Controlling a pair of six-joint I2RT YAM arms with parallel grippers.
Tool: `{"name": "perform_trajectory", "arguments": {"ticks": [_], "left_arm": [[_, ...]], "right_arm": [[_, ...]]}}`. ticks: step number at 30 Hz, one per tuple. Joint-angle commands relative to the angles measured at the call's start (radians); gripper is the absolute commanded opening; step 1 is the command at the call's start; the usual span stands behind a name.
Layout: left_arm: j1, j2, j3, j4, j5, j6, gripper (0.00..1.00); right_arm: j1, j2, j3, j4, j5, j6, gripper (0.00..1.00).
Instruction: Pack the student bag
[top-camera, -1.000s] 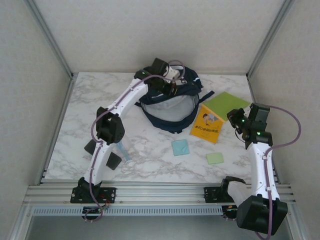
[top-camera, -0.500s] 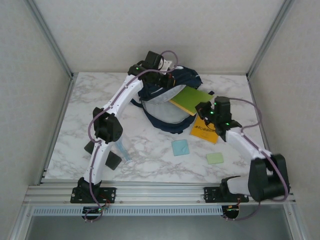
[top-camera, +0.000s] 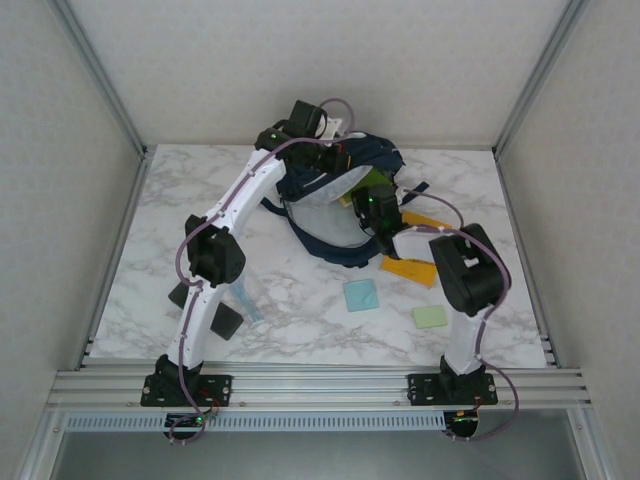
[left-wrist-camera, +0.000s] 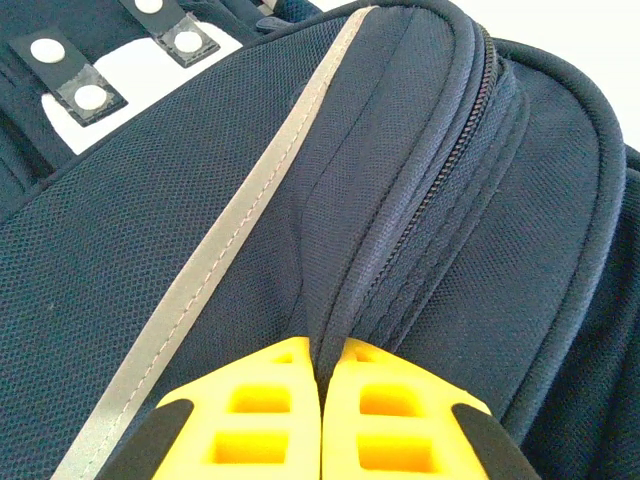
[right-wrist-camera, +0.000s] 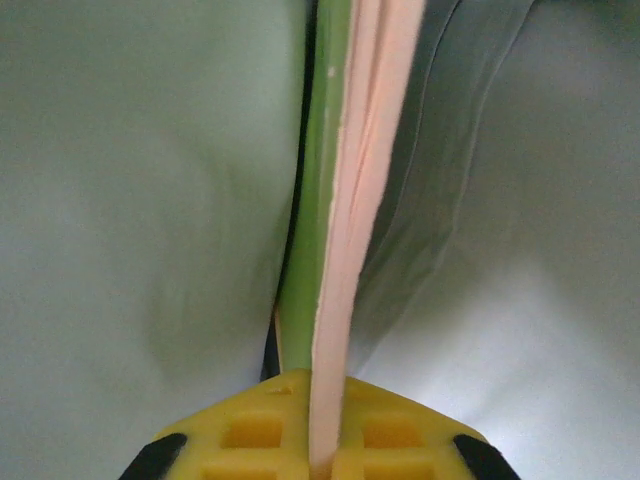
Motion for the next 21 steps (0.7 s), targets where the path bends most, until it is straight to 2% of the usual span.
{"name": "perform_trajectory", "arguments": {"ticks": [1,2,4,6,9,12,16,21], "left_arm": [[0.030,-0.041,0.040,0.059,-0.035,-0.030,0.00],[0.037,-0.041,0.030,0.065,-0.035,-0.037,0.00],[0.057,-0.041,0.000,0.092,-0.023,-0.064,0.00],[0.071,-0.040,-0.025,0.107,-0.033,-0.074,0.00],[0.086,-0.042,-0.051,0.110,-0.061,-0.061,0.00],[0.097,-0.049,-0.077,0.119,-0.081,-0.054,0.00],[0.108,-0.056,-0.098,0.113,-0.114,-0.034,0.00],[0.128,-0.107,-0.200,0.112,-0.174,0.014,0.00]], "right_arm": [[0.023,0.057,0.086,0.072,-0.020,0.118,0.03],[0.029,0.057,0.093,0.047,-0.040,0.116,0.10],[0.034,0.035,0.093,-0.037,-0.094,0.093,0.31],[0.034,0.001,0.071,-0.099,-0.152,0.083,0.47],[0.031,-0.079,0.005,-0.192,-0.224,0.053,0.62],[0.029,-0.177,-0.040,-0.328,-0.269,-0.018,0.71],[0.015,-0.318,-0.057,-0.582,-0.290,-0.179,0.74],[-0.035,-0.470,-0.003,-0.997,-0.239,-0.501,0.75]]}}
